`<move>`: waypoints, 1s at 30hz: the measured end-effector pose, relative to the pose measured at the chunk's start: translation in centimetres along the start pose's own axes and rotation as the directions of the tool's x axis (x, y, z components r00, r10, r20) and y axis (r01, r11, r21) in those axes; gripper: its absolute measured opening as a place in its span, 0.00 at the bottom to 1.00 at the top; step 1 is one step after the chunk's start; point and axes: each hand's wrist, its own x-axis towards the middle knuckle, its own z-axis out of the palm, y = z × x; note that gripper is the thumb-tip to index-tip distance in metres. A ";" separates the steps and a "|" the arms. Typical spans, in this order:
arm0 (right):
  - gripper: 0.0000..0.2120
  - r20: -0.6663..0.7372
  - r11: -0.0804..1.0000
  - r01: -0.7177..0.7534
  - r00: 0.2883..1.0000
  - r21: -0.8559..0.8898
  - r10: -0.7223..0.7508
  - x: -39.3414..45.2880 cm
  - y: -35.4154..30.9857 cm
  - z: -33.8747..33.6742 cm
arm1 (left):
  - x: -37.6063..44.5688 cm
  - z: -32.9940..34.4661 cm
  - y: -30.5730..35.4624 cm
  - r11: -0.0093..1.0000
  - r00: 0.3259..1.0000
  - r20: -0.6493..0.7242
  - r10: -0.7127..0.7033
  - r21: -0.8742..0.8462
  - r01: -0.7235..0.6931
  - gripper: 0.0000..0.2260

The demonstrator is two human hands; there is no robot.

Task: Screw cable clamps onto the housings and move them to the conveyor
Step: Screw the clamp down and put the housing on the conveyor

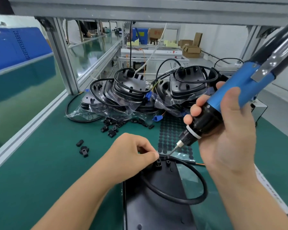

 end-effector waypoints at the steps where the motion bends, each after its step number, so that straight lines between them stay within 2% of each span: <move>1: 0.10 0.009 1.000 0.016 1.000 -0.019 -0.016 0.0 0.1 0.2 | 0.0 -0.1 0.0 1.000 1.000 0.021 -0.004 -0.016 0.005 0.04; 6: 0.10 0.038 0.996 0.028 0.999 -0.083 -0.025 -0.3 0.9 0.7 | 0.0 -0.5 -0.1 0.995 0.994 0.106 -0.007 -0.103 0.018 0.04; 10: 0.08 0.065 0.990 0.054 0.997 -0.133 -0.046 -0.7 1.5 0.7 | 0.0 -0.4 -0.3 0.994 0.996 0.093 0.000 -0.113 0.010 0.03; 14: 0.10 0.098 0.977 0.112 0.991 -0.180 -0.095 -0.8 1.4 0.8 | -0.1 -0.3 -0.2 0.990 0.996 0.090 -0.004 -0.139 0.017 0.00; 17: 0.15 0.126 0.970 0.133 0.986 -0.203 -0.108 -1.0 1.5 0.8 | -0.1 -0.1 -0.2 0.989 0.997 0.073 -0.007 -0.150 0.018 0.05; 26: 0.17 0.180 0.972 0.134 0.979 -0.191 -0.099 -1.4 1.6 1.1 | -0.1 0.0 -0.3 0.989 0.998 0.054 -0.008 -0.147 0.016 0.07; 30: 0.33 0.240 0.988 0.055 0.970 -0.145 -0.018 -1.2 1.7 2.1 | 0.0 0.0 -0.3 0.990 0.998 0.059 -0.002 -0.139 0.011 0.07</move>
